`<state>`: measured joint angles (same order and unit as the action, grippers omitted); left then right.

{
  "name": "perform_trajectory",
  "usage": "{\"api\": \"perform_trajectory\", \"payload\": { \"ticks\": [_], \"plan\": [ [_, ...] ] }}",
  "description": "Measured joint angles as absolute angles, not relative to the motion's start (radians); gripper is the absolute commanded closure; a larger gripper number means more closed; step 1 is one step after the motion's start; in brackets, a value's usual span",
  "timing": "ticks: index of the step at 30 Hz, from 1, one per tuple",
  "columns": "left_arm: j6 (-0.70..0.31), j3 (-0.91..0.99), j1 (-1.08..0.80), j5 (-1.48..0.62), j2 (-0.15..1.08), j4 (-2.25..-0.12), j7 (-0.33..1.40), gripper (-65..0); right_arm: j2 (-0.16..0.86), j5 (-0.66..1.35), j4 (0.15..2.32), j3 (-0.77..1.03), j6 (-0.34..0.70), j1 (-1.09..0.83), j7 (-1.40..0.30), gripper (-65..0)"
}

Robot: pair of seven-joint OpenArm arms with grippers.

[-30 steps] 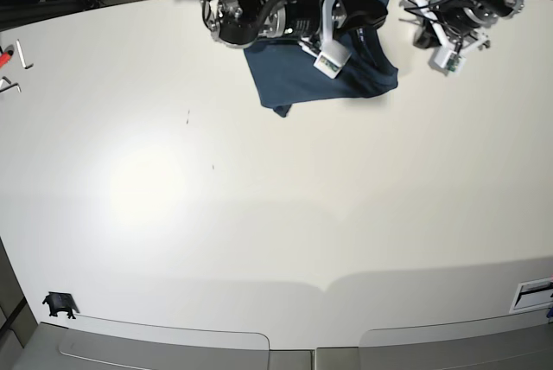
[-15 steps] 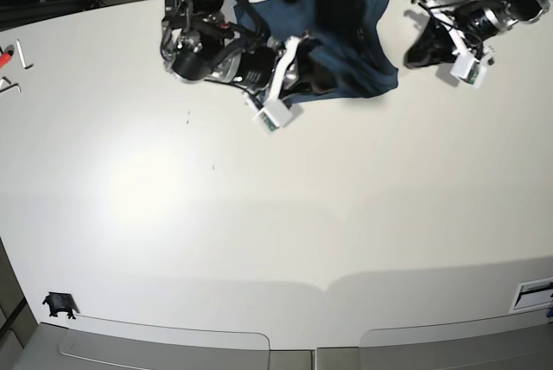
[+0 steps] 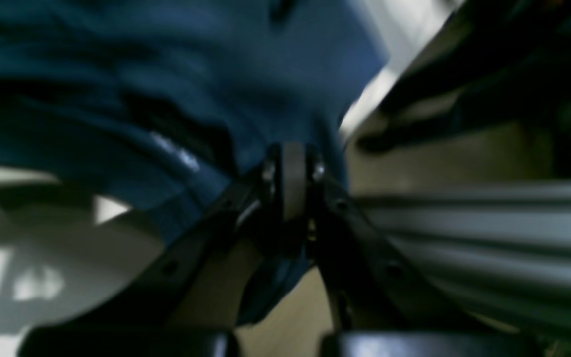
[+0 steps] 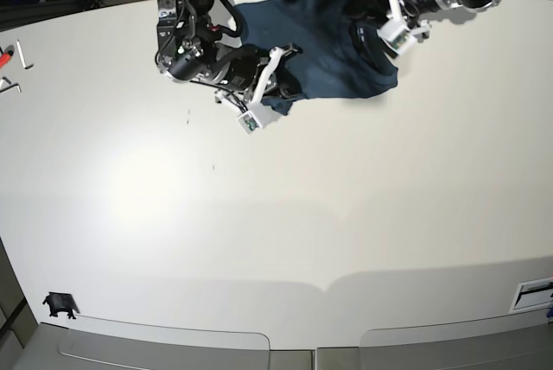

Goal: Fold the T-shirt properly
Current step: 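Grasp the folded navy shirt edges with both grippers, then tuck the shirt edges under with both grippers to square the bundle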

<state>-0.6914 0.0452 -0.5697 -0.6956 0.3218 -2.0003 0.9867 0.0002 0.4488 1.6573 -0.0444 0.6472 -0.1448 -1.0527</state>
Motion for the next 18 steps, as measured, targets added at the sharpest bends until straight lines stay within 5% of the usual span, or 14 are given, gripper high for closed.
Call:
{"api": "perform_trajectory", "payload": {
  "ticks": [9, 18],
  "plan": [
    [-0.445, 0.020, -0.562, -0.418, 0.322, -2.000, 0.891, 0.0, 0.000, 0.449, 1.557, -0.045, 0.646, -0.121, -1.040, 0.0],
    [-0.368, 0.020, -0.554, -0.335, 0.322, -2.000, 0.809, 0.0, 0.000, 0.547, 1.557, -0.045, 0.643, -0.121, -1.101, 0.0]
  ]
}}
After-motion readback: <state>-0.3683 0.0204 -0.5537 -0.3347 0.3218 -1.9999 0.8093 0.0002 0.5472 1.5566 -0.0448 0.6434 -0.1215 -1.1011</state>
